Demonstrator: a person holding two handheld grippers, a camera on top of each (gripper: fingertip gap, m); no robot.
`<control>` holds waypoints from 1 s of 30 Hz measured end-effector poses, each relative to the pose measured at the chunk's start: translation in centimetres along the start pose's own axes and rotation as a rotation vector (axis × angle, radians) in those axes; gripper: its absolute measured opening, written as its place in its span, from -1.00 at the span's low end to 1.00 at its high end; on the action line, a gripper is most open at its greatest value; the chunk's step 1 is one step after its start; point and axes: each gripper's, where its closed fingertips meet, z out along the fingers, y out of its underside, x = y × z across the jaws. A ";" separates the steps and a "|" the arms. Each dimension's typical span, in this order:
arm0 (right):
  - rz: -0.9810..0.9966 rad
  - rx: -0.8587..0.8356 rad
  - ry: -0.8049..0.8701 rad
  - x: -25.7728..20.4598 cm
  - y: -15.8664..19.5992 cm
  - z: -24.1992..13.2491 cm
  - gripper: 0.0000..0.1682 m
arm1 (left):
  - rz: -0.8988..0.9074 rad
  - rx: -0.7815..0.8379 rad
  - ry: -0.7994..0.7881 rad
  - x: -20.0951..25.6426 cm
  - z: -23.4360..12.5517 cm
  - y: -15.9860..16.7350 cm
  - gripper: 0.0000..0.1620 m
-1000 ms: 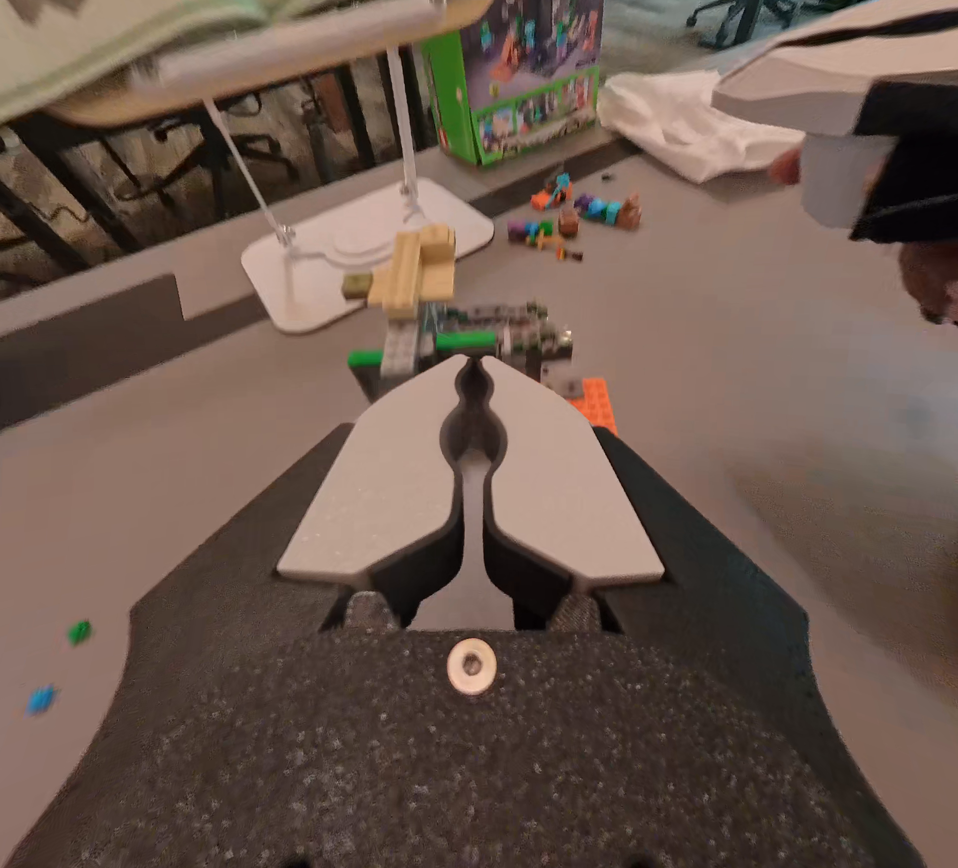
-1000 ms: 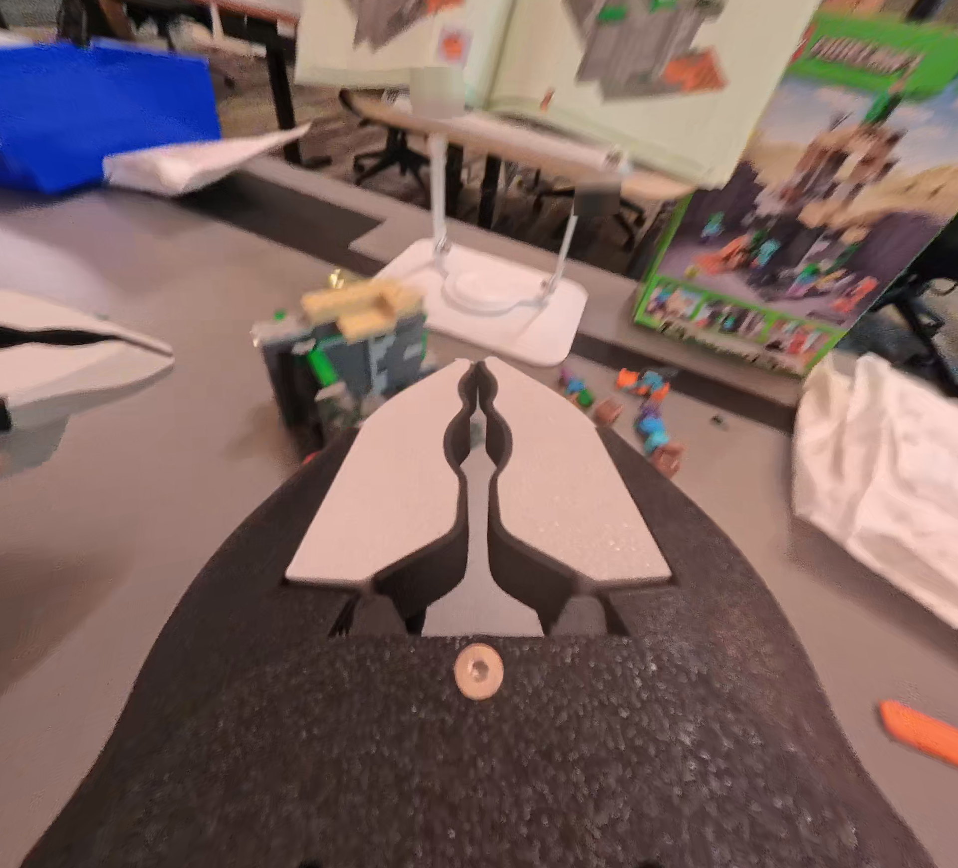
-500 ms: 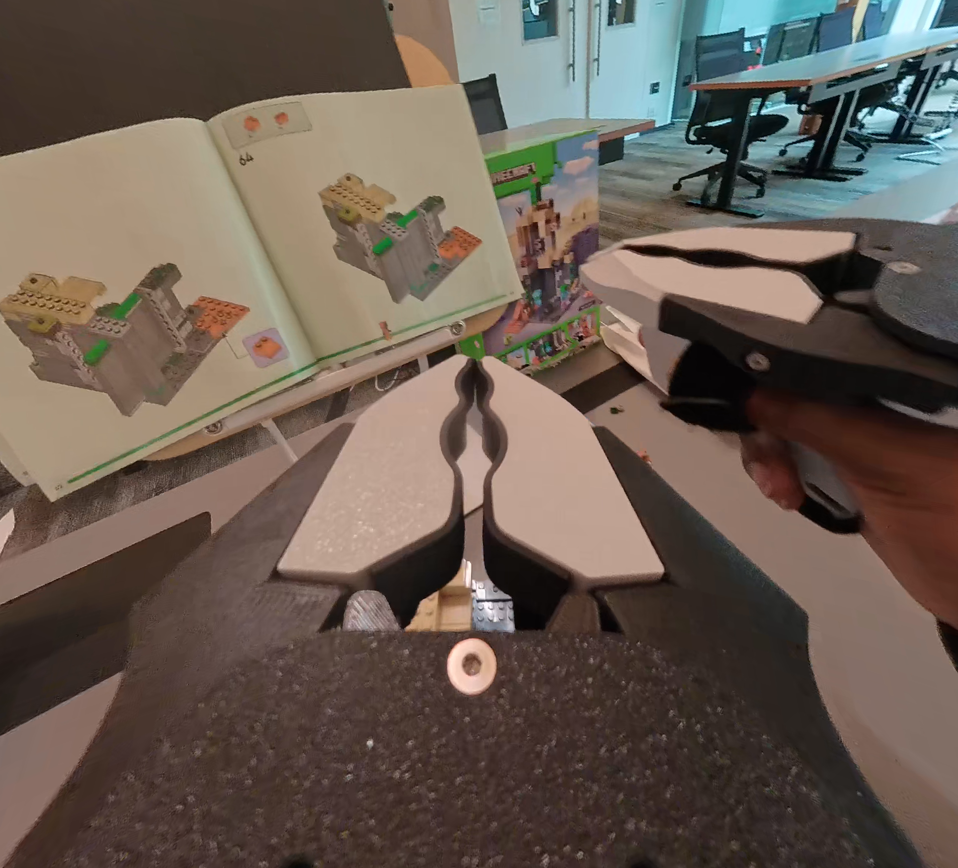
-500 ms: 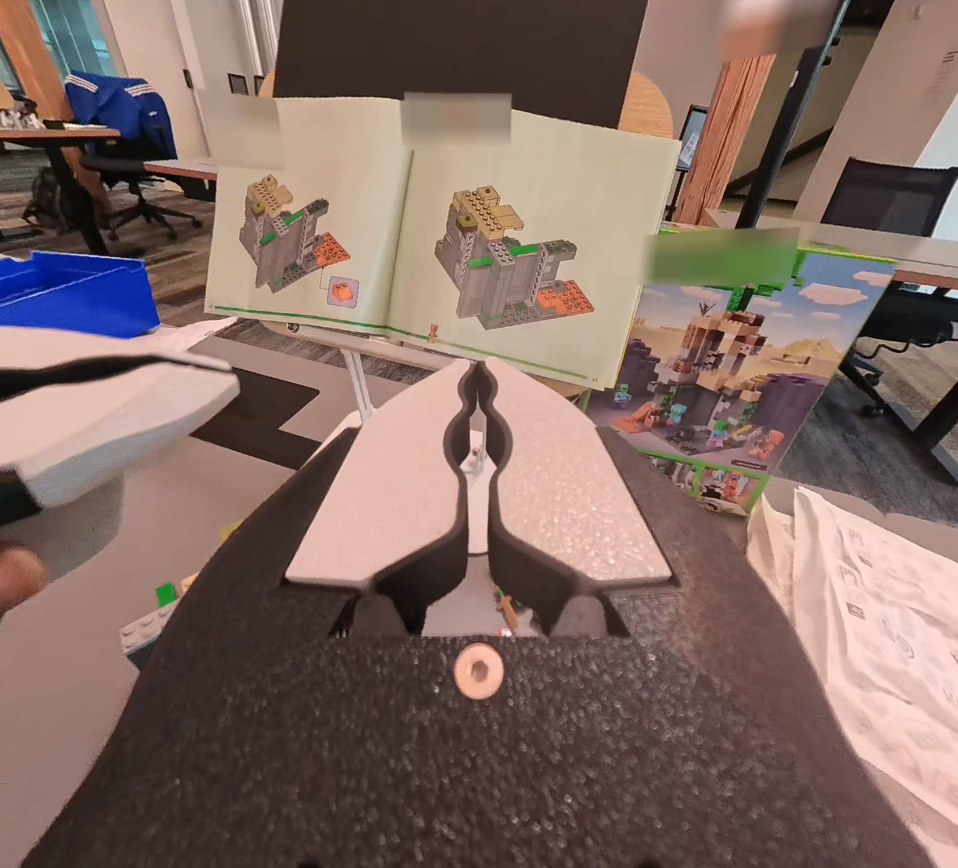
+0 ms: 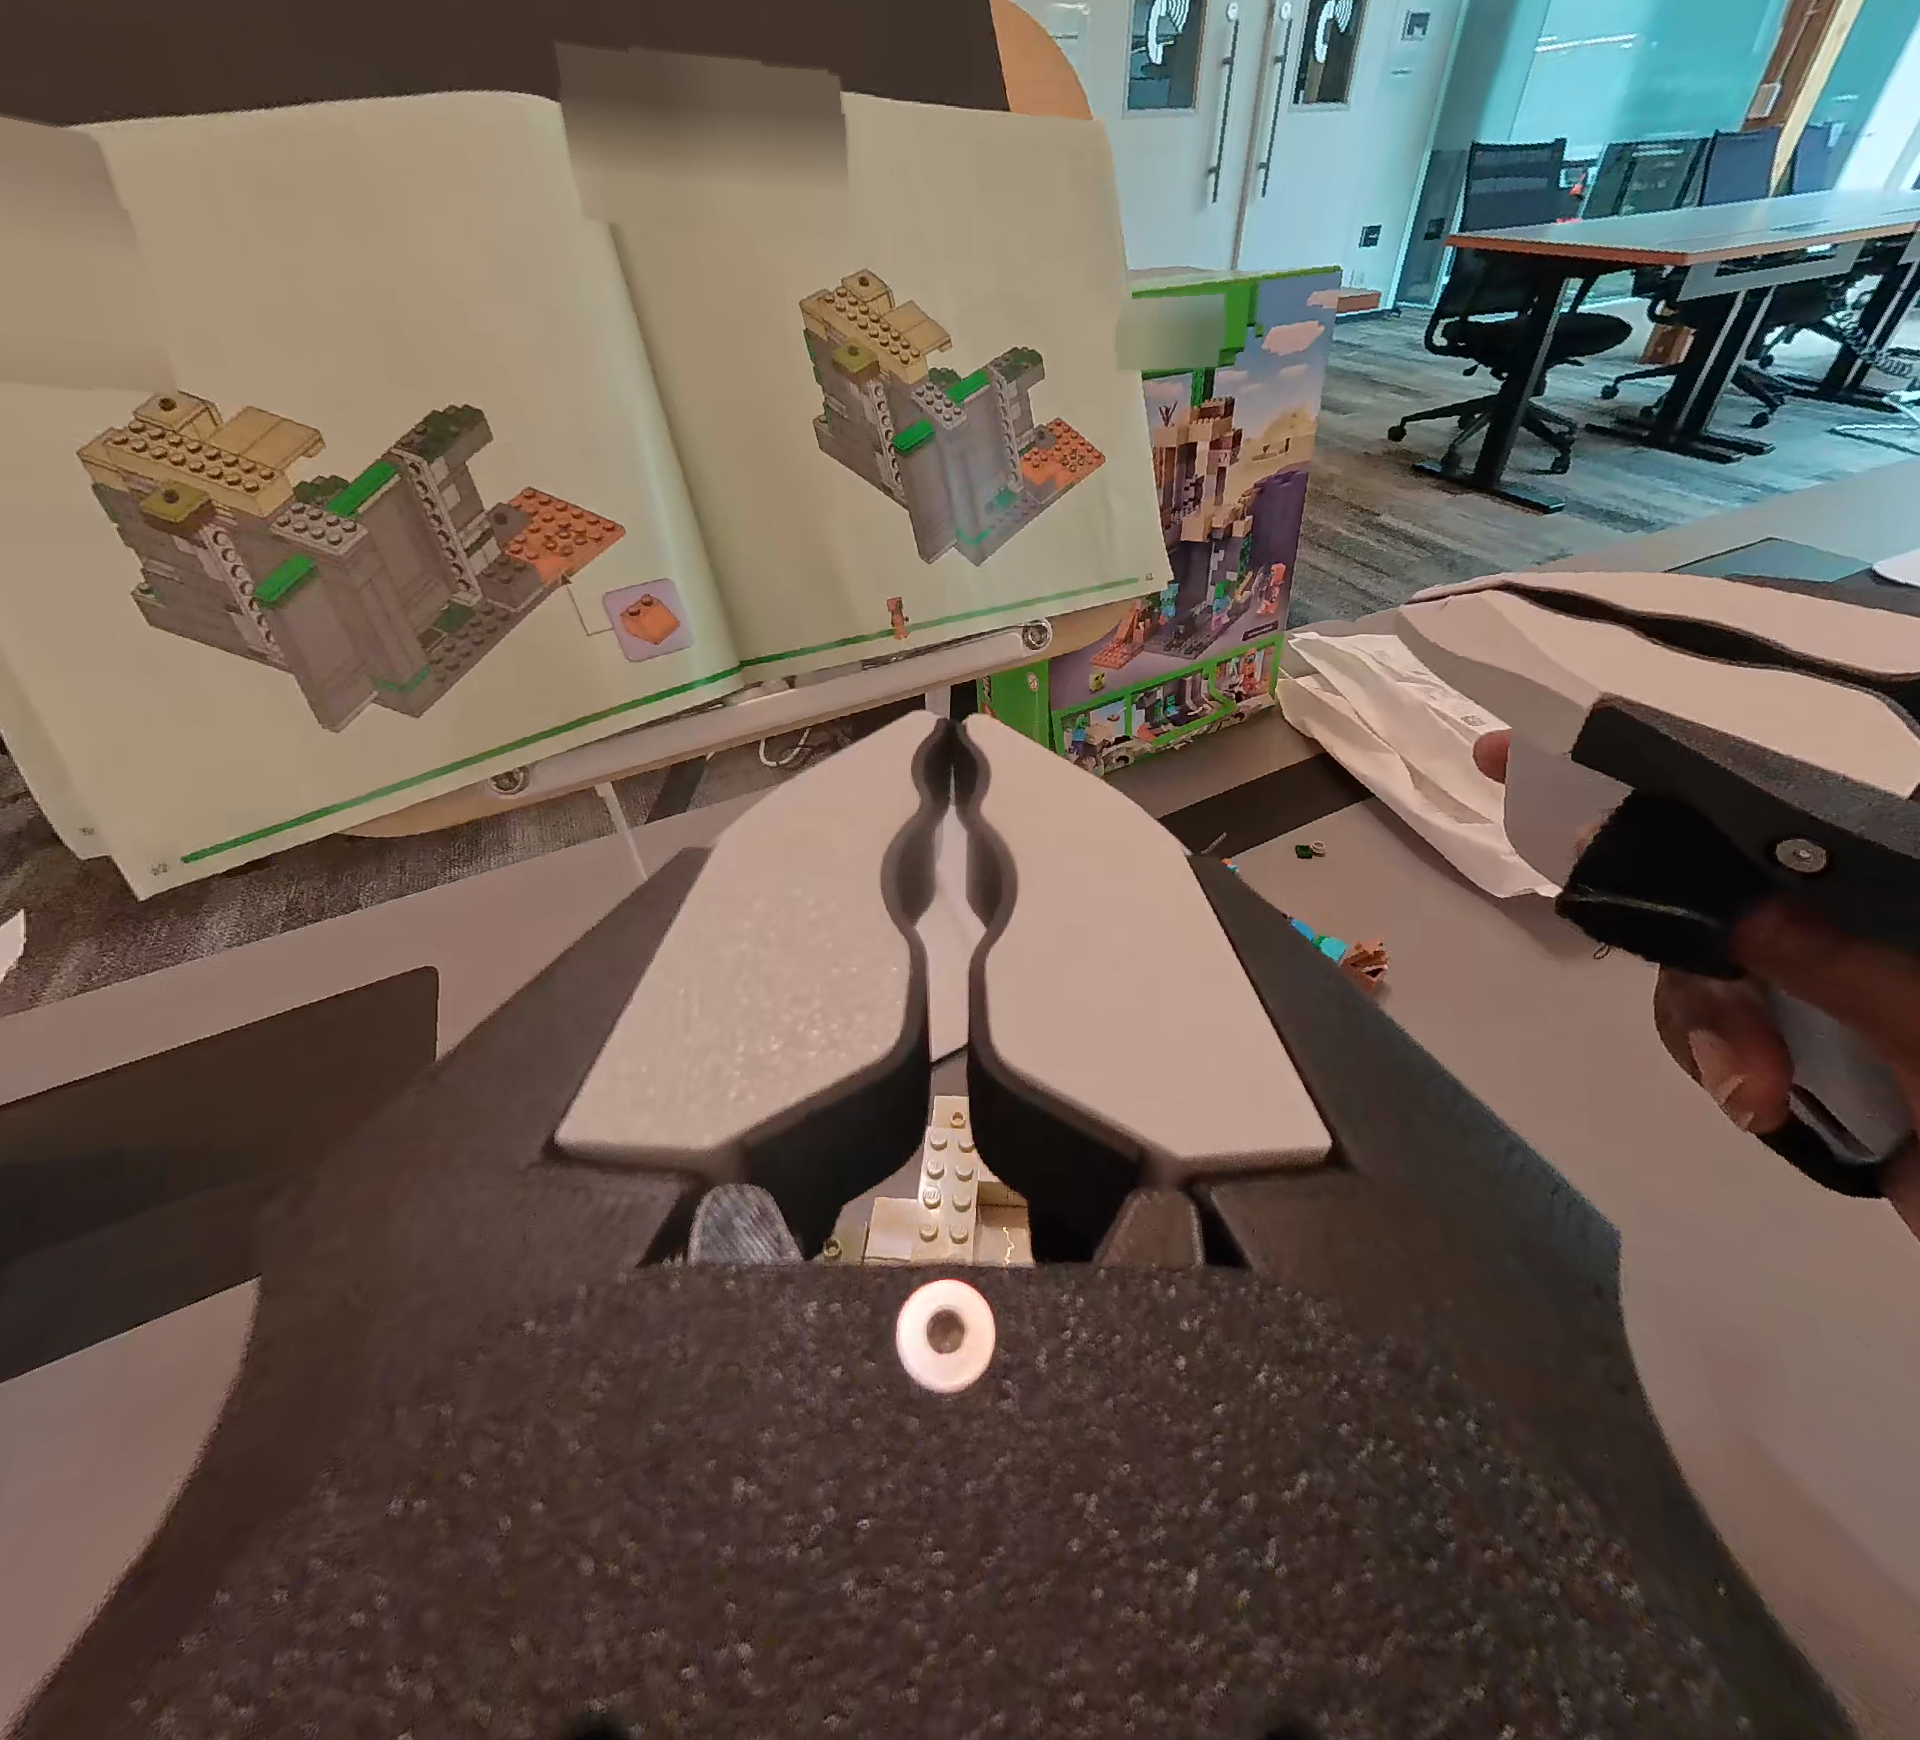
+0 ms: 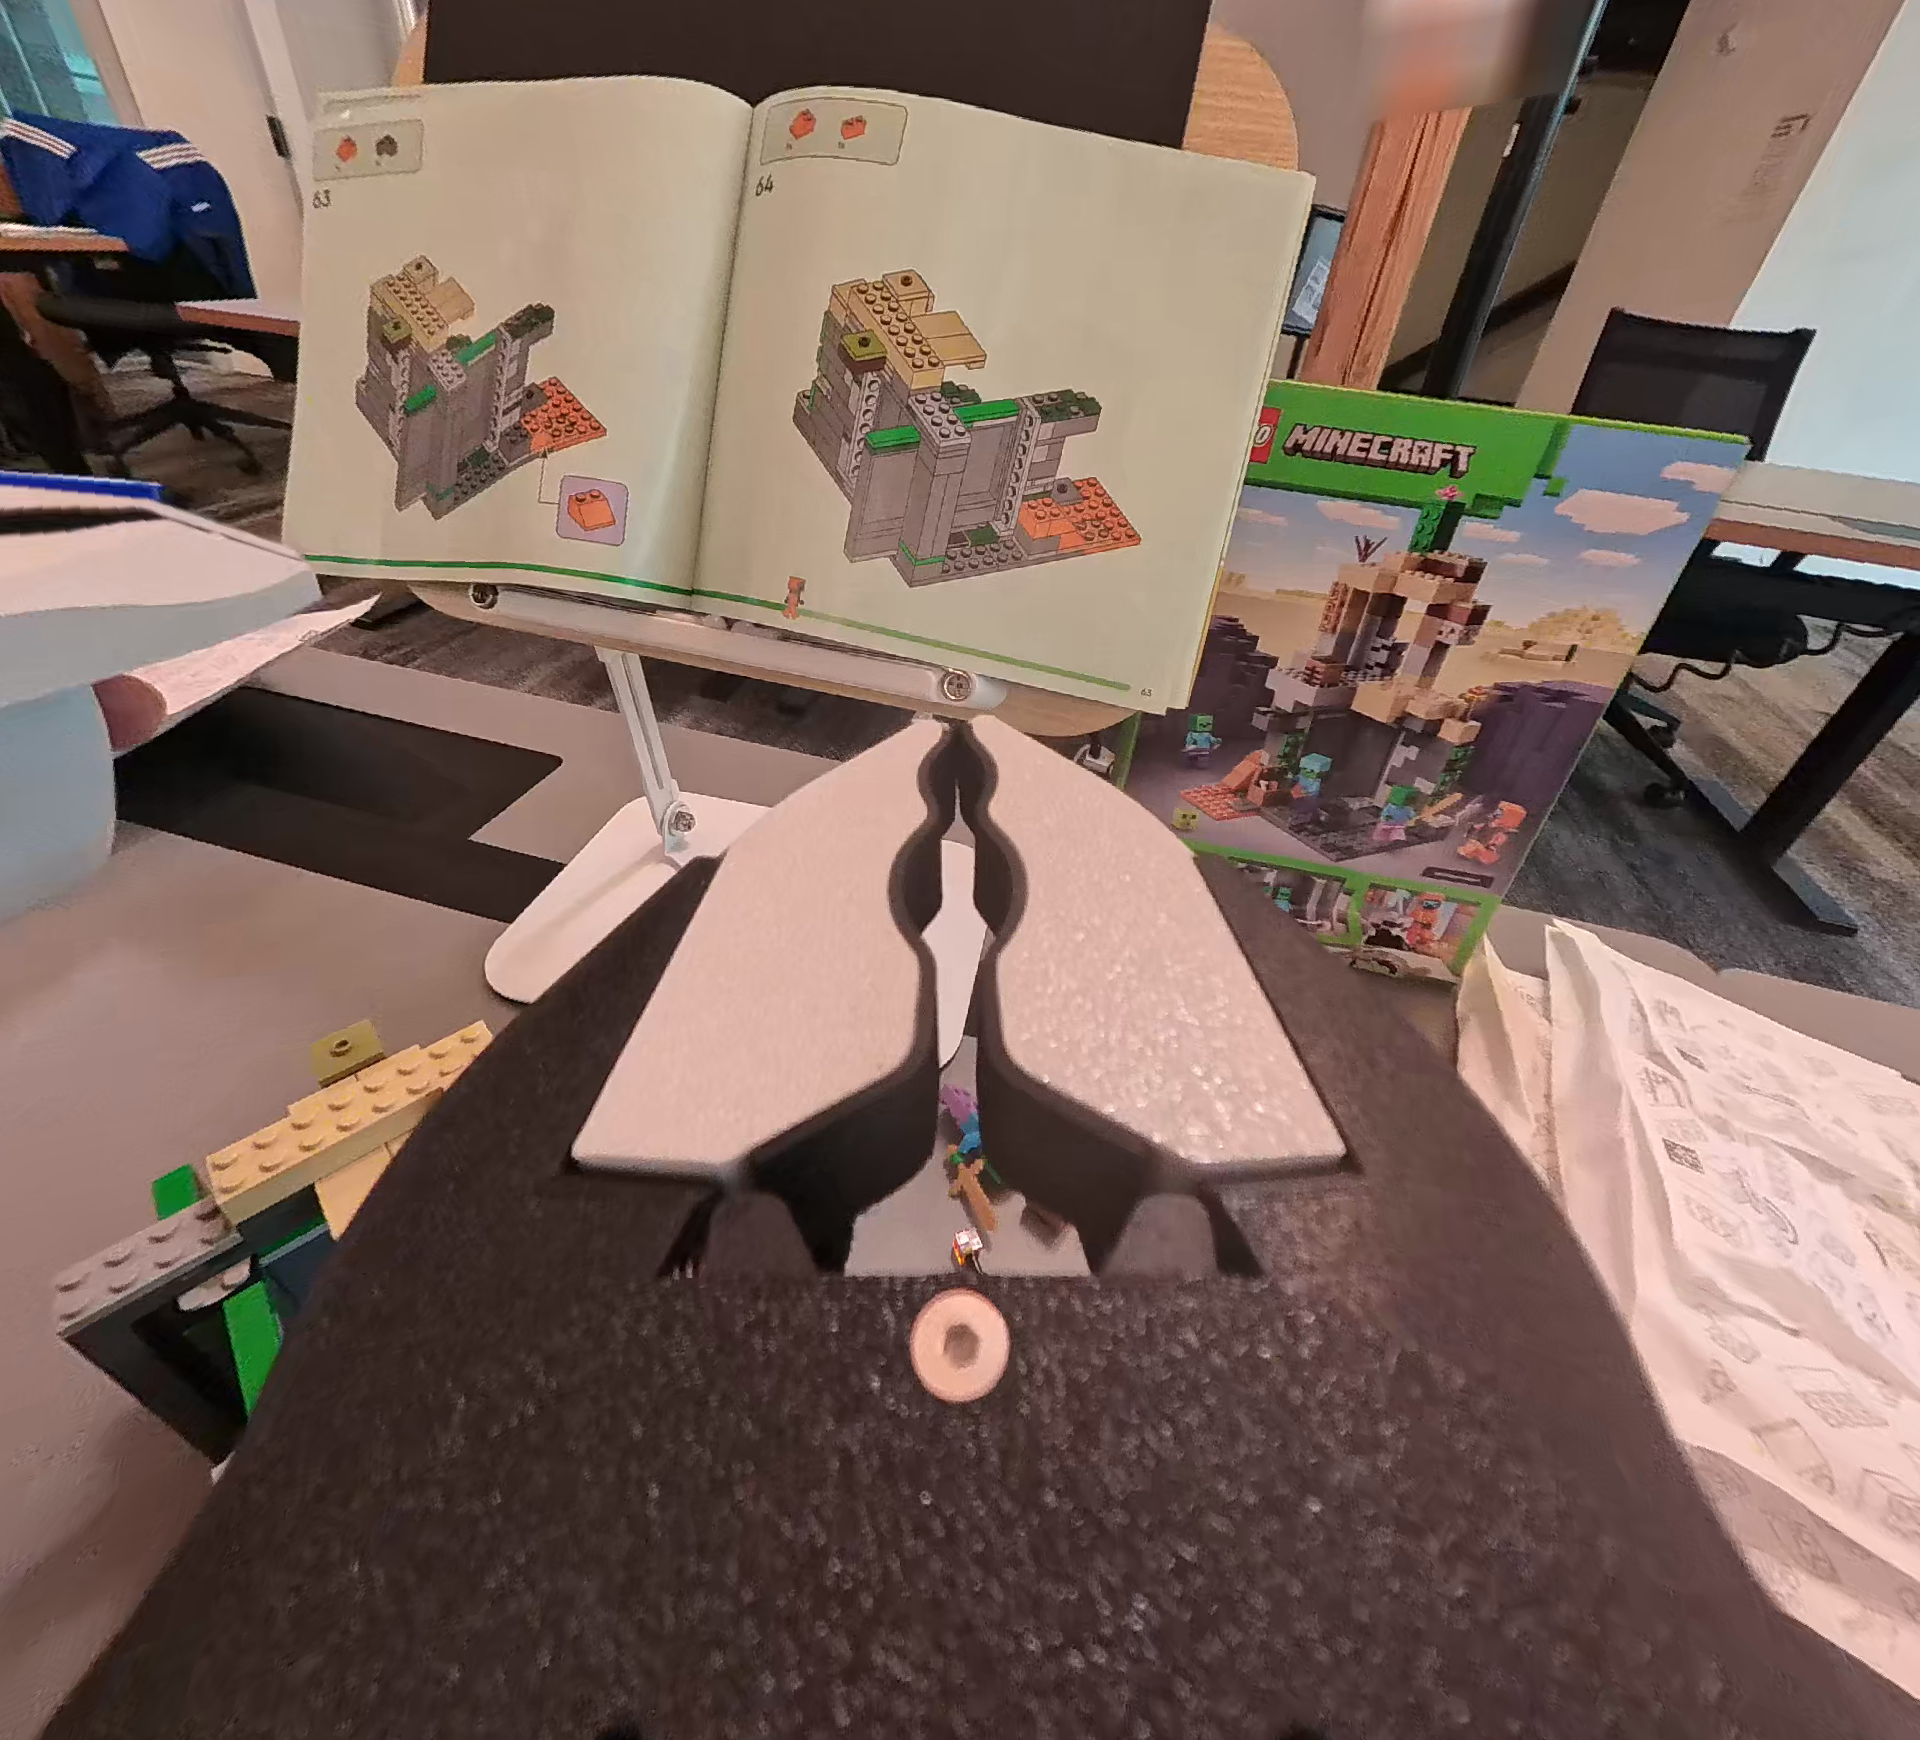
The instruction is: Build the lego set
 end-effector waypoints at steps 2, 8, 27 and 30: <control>0.005 -0.002 -0.002 0.1 0.1 0.0 -1.00 | 0.000 -0.003 0.003 0.1 0.1 0.2 -1.00; -0.062 0.010 -0.048 0.0 0.6 -0.1 -1.00 | 0.037 -0.039 0.035 0.7 0.0 1.1 -1.00; -0.935 0.050 -0.289 3.2 4.4 10.8 -0.69 | 0.097 -0.110 0.047 -4.9 -6.8 6.4 -0.93; -1.031 0.058 -0.298 3.8 4.9 11.9 -0.70 | 0.086 -0.140 0.045 -5.4 -6.4 7.6 -0.92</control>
